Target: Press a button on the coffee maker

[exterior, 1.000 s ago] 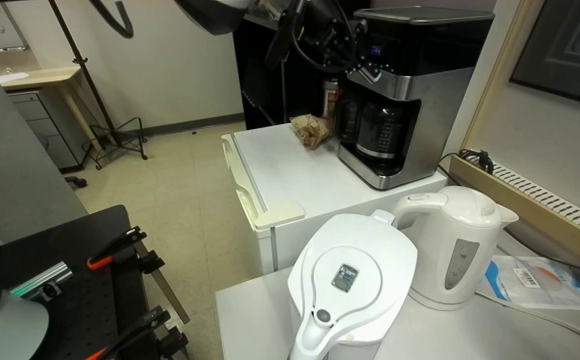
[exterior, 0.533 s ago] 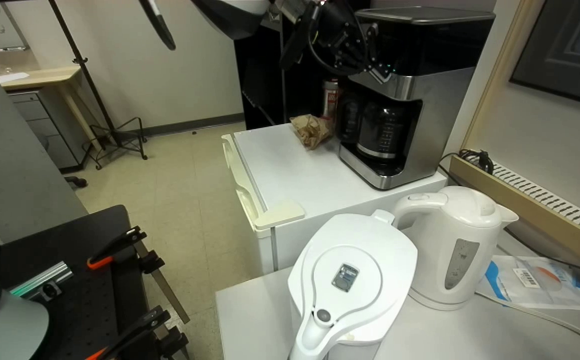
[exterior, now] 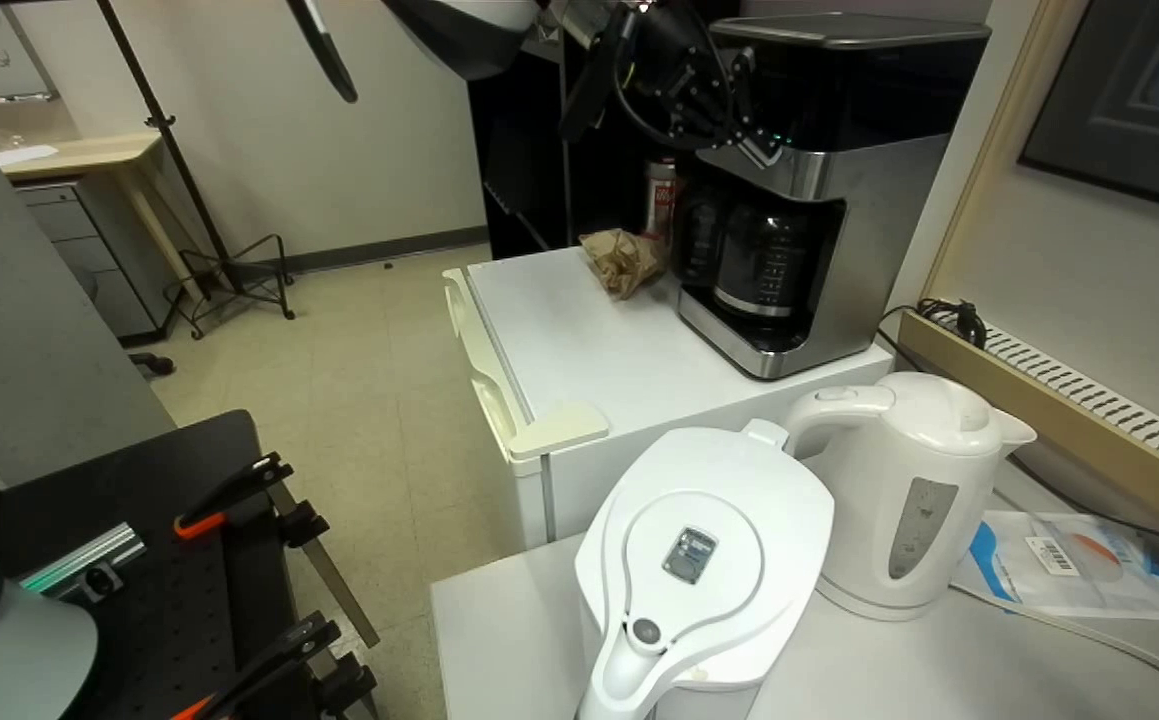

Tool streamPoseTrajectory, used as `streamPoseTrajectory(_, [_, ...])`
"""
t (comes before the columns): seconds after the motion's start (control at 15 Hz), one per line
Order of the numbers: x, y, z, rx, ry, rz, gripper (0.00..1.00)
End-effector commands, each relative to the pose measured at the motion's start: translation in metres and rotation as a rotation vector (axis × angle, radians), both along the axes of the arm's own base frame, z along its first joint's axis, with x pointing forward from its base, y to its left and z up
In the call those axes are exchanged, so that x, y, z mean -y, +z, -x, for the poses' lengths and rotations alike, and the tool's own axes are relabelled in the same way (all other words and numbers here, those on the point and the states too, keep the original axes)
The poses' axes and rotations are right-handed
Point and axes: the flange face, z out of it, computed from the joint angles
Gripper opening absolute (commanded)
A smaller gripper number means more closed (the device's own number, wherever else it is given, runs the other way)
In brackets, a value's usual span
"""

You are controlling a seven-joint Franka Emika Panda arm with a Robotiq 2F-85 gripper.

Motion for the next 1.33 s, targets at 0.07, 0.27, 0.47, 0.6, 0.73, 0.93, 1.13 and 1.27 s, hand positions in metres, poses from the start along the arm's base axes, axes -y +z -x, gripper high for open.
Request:
streamPoseTrajectory(0.07, [-0.008,-0.007,0.022,-0.022,0.072,0.098,0.01])
streamPoseTrajectory(0.27, [-0.015,-0.011,0.045,-0.032,0.167,0.182,0.0])
streamPoseTrajectory(0.47, [-0.022,-0.01,0.07,-0.028,0.261,0.275,0.0])
streamPoseTrajectory(0.6, [-0.025,-0.008,0.087,-0.018,0.32,0.328,0.0])
streamPoseTrajectory(0.73, [-0.026,-0.005,0.102,-0.006,0.367,0.373,0.0])
streamPoseTrajectory(0.93, [-0.025,-0.002,0.123,0.007,0.423,0.416,0.0])
streamPoseTrajectory(1.13, [-0.024,0.001,0.139,0.018,0.465,0.438,0.0])
streamPoseTrajectory(1.27, [-0.023,0.002,0.149,0.03,0.49,0.443,0.0])
